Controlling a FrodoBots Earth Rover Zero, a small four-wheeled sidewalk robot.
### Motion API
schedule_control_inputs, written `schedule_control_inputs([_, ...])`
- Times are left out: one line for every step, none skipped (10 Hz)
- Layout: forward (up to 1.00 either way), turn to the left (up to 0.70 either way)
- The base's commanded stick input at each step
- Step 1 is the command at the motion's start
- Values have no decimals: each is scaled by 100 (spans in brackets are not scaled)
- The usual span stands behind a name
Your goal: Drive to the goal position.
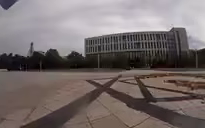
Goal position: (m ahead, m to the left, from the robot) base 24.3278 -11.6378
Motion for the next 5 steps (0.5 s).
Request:
schedule_control_inputs([70,0])
schedule_control_inputs([70,0])
schedule_control_inputs([70,0])
schedule_control_inputs([70,0])
schedule_control_inputs([70,0])
